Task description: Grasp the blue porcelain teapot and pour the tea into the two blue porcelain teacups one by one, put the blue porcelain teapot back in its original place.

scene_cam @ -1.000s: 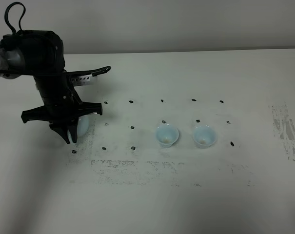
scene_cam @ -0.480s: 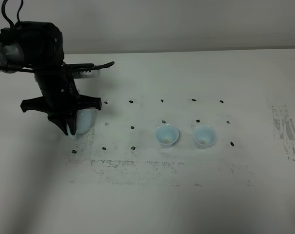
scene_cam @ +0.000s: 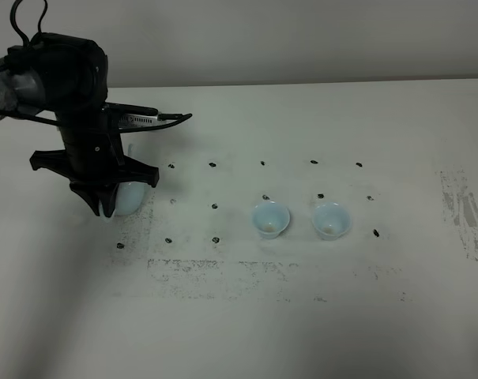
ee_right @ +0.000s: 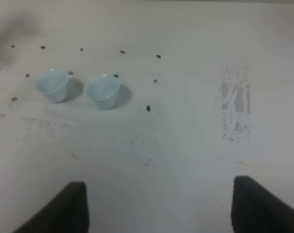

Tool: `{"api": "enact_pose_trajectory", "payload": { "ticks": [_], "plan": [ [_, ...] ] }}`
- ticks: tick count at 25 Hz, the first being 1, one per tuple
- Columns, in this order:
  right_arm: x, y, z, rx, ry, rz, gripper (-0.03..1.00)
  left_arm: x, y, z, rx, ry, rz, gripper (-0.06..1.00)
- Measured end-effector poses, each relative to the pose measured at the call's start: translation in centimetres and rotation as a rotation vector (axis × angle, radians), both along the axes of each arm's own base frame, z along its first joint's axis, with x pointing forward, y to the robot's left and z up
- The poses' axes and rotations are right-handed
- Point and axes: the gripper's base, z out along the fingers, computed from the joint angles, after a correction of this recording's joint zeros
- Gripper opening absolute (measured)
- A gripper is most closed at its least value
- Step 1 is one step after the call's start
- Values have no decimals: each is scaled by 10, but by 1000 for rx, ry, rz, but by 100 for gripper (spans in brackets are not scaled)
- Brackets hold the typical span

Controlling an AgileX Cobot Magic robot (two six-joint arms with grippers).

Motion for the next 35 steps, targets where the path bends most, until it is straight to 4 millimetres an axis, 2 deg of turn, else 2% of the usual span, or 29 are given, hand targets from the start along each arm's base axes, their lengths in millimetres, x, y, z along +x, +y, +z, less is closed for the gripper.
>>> {"api": "enact_pose_trajectory", "payload": {
  "ticks": [5,11,20,25,29,31,35],
  "plan": [
    [0,0,0,0,0,0,59,0,1,6,-2,-14,-65,1],
    [0,0,0,0,0,0,59,-3,2,28,-21,-66,-113,1],
    [0,0,0,0,0,0,59,1,-2,34,-39,-146,-134,1],
    [0,0,0,0,0,0,59,-3,-4,57,-58,-227,-197,1],
    [0,0,0,0,0,0,59,-13,-3,87,-87,-298,-317,1],
    [0,0,0,0,0,0,59,-17,-7,96,-144,-311,-438,1],
    [0,0,0,0,0,0,59,-23,-17,102,-268,-323,-581,1]
  ]
}}
